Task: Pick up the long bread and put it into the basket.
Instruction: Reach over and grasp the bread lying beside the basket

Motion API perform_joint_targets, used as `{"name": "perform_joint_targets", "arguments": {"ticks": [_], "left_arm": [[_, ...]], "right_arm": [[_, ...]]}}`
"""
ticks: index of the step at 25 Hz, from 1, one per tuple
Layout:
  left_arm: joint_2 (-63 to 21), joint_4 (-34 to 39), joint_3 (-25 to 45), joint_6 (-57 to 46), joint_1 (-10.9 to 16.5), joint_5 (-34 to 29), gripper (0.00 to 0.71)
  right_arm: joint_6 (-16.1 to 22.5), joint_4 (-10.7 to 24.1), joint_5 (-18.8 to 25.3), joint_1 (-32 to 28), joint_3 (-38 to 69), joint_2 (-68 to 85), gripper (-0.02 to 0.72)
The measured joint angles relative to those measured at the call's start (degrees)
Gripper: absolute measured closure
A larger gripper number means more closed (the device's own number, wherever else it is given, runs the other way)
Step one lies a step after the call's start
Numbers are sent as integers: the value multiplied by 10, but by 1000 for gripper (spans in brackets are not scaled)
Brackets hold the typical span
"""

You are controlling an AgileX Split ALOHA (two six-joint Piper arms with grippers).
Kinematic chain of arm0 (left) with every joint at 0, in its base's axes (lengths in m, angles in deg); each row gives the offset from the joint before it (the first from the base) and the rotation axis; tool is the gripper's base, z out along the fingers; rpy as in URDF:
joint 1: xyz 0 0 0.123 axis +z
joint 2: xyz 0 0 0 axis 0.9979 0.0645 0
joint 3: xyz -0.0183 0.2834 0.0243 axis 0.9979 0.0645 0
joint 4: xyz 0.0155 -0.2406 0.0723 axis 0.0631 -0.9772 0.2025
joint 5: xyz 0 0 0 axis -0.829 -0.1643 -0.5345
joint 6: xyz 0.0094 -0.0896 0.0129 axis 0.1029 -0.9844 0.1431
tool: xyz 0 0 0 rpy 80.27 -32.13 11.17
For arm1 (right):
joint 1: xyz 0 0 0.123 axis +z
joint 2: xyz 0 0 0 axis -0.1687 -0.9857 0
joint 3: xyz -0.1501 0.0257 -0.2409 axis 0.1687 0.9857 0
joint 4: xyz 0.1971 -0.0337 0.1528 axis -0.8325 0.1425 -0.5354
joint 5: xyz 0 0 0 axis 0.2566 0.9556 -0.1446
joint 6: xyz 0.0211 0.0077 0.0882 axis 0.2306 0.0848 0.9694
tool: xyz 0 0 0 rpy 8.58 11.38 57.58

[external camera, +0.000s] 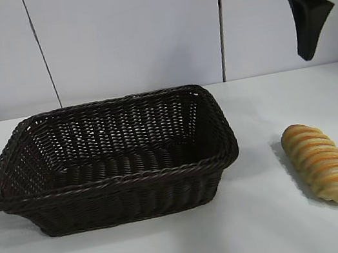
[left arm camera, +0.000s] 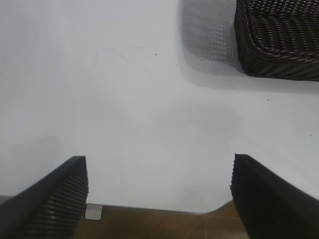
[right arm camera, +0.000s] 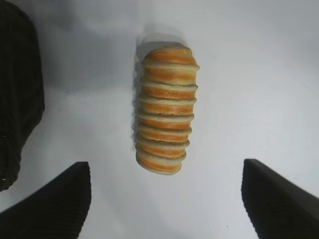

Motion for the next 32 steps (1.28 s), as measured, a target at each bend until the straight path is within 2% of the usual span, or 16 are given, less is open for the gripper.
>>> {"name": "perform_joint_targets", "arguments": {"ticks": [3, 5, 15, 22, 23, 25, 27, 28, 30, 32], "left_arm": [[0, 0, 0, 0, 0, 0, 138], [0, 0, 0, 0, 0, 0, 138], [0, 0, 0, 0, 0, 0, 138], [0, 0, 0, 0, 0, 0, 138], [0, 0, 0, 0, 0, 0, 138], [0, 0, 0, 0, 0, 0, 138], [0, 0, 0, 0, 0, 0, 138], [0, 0, 0, 0, 0, 0, 138], [0, 0, 0, 0, 0, 0, 138], [0, 0, 0, 0, 0, 0, 138]], "right_arm": [[6, 0, -63, 0, 49, -3, 135], [13, 0, -86, 0, 66, -15, 135], [17, -21, -145, 0, 71, -112, 135], [17, -40, -164, 0, 71, -120, 150], [17, -42, -165, 0, 71, -121, 203], [17, -44, -168, 0, 71, -121, 426], [17, -44, -172, 0, 71, -122, 575], [17, -45, -173, 0, 71, -122, 608], [17, -48, -171, 0, 71, -122, 612], [17, -48, -150, 0, 61, -122, 612]]}}
